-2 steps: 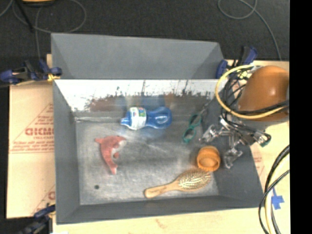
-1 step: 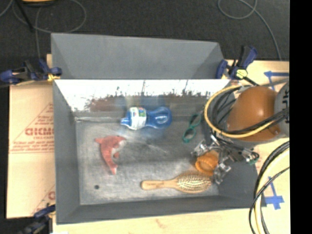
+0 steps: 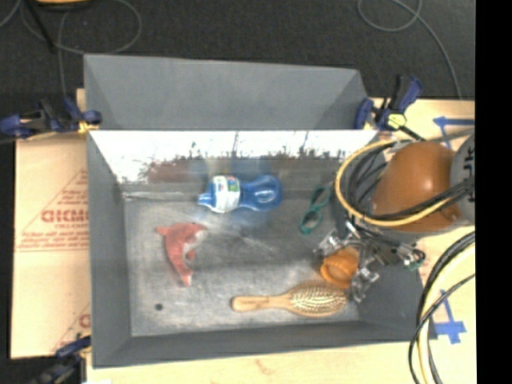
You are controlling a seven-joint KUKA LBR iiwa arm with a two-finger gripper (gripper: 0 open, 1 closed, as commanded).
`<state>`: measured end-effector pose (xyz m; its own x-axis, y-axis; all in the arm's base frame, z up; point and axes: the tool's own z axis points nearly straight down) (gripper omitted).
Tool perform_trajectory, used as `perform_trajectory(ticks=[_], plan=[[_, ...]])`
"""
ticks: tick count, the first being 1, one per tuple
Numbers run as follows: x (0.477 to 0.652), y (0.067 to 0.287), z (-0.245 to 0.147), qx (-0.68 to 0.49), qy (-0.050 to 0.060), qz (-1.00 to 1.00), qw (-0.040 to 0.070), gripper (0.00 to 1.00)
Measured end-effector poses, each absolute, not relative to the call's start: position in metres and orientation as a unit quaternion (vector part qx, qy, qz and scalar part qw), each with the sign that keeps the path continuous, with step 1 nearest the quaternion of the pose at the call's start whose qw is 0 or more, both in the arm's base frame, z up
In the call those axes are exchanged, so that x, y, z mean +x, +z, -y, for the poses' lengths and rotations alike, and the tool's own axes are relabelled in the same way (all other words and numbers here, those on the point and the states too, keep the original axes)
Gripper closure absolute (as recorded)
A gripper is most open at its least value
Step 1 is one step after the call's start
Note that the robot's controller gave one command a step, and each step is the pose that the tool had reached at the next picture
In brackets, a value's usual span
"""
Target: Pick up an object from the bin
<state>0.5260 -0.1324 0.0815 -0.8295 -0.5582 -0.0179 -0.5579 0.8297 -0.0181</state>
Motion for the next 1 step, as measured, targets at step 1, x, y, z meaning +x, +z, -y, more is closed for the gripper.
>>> perform_trajectory(ticks=[1], plan=[[0.5771,0.1762,0.1068,-0.382,0.0,-0.924,0.002,1.0]])
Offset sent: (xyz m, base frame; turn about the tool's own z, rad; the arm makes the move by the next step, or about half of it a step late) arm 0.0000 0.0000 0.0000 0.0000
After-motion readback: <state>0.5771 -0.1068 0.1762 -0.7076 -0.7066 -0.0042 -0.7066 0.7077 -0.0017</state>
